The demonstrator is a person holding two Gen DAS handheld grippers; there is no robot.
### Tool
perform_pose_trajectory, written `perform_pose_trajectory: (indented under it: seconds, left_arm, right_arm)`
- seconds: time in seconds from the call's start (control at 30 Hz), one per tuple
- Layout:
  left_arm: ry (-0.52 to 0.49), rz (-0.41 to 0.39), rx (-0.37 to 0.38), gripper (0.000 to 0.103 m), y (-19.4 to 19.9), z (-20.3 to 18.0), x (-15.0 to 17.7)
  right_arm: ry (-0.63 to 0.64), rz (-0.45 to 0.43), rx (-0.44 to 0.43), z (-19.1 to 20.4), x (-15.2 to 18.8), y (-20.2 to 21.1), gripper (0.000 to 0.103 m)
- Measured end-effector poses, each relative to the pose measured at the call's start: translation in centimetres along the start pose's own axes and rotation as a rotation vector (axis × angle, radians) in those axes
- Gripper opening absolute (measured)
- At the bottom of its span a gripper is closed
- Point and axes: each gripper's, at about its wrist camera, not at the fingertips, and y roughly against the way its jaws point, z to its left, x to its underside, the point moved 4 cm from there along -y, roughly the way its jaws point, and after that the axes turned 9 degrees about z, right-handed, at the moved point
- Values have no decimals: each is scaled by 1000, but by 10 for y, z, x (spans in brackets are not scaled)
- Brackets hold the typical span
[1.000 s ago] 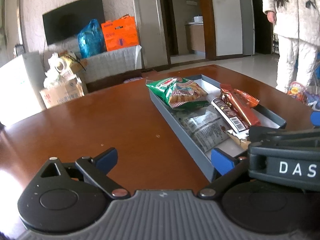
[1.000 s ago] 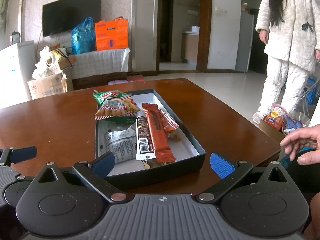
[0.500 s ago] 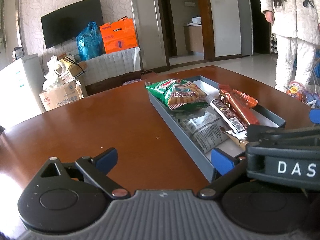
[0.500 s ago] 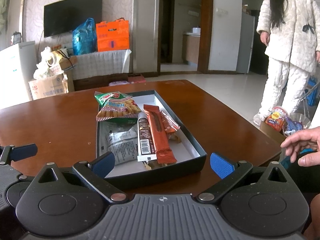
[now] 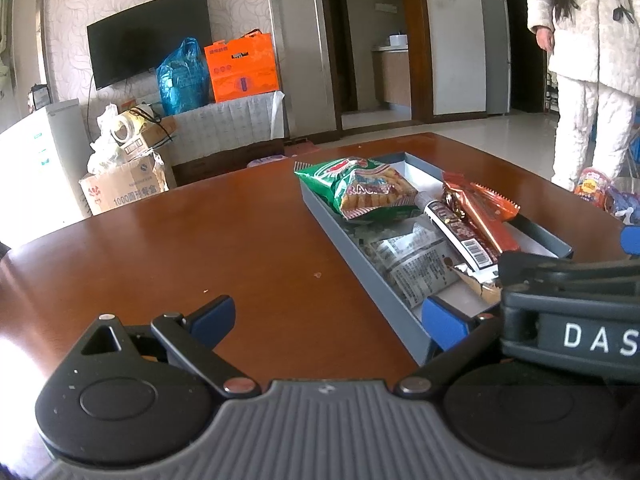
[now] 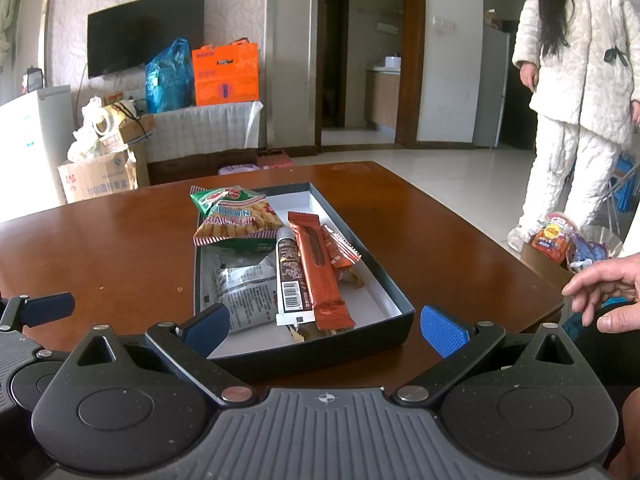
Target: Organize snacks
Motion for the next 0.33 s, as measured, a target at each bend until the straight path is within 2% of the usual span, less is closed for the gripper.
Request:
perform_pose_trajectory:
  seconds: [0.33]
  left_arm:
    - [15, 17, -20, 102, -1, 1, 0]
  right_arm:
    - [-1, 0, 0, -1, 0, 0, 103]
